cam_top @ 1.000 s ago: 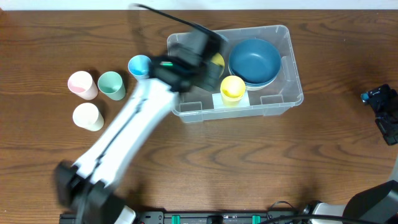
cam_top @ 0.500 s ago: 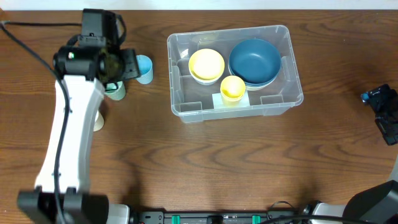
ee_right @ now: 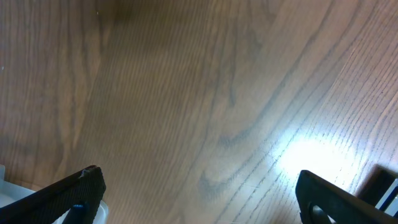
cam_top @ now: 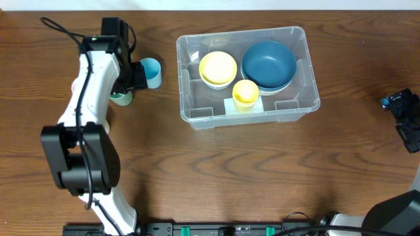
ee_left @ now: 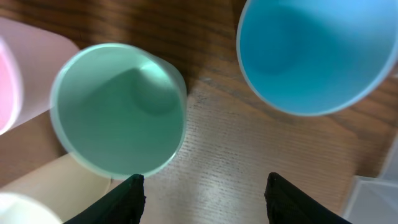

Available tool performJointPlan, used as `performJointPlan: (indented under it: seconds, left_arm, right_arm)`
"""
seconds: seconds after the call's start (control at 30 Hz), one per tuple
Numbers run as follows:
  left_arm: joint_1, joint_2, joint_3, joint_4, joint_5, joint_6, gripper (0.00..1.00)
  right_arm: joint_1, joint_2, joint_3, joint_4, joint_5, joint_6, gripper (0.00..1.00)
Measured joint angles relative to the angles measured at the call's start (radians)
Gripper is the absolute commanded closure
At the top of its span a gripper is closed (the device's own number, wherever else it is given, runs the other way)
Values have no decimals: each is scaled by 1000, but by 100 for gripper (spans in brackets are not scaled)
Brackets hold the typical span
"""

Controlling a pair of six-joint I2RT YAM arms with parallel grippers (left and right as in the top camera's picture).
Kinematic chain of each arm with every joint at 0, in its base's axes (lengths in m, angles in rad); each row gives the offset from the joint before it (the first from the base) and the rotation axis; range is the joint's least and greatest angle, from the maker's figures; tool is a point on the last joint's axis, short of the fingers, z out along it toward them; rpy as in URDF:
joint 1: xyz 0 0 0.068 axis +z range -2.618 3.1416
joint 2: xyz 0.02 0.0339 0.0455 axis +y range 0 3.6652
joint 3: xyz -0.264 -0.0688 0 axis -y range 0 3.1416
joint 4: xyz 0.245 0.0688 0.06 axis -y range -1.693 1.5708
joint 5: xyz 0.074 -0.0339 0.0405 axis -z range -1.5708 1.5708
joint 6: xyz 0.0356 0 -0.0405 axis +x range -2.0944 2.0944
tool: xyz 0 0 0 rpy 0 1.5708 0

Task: Pack container
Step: 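Move the left gripper back to the mint green cup and grip it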

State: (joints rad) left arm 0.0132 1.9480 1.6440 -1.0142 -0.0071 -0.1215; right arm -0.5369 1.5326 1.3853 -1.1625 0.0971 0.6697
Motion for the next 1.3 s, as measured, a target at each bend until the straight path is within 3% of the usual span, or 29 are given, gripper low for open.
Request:
performJointPlan:
  seconds: [0.37,0.6,0.73,0.9,1.3]
  left_arm:
    - [14,79,0,42,-16,103,39]
    - [39,79,0,58,-27,117,69]
    - [44,79,0,59,-28,123,76]
    - [45,79,0,61,-27,121,93]
    - [43,79,-6,47,-26,121,94]
  right_arm:
    - [0,0,0,0,0,0,1]
    - [0,0,0,0,0,0,1]
    - [0,0,0,0,0,0,1]
    - [0,0,0,0,0,0,1]
    - [-2,0,0,0,0,0,1]
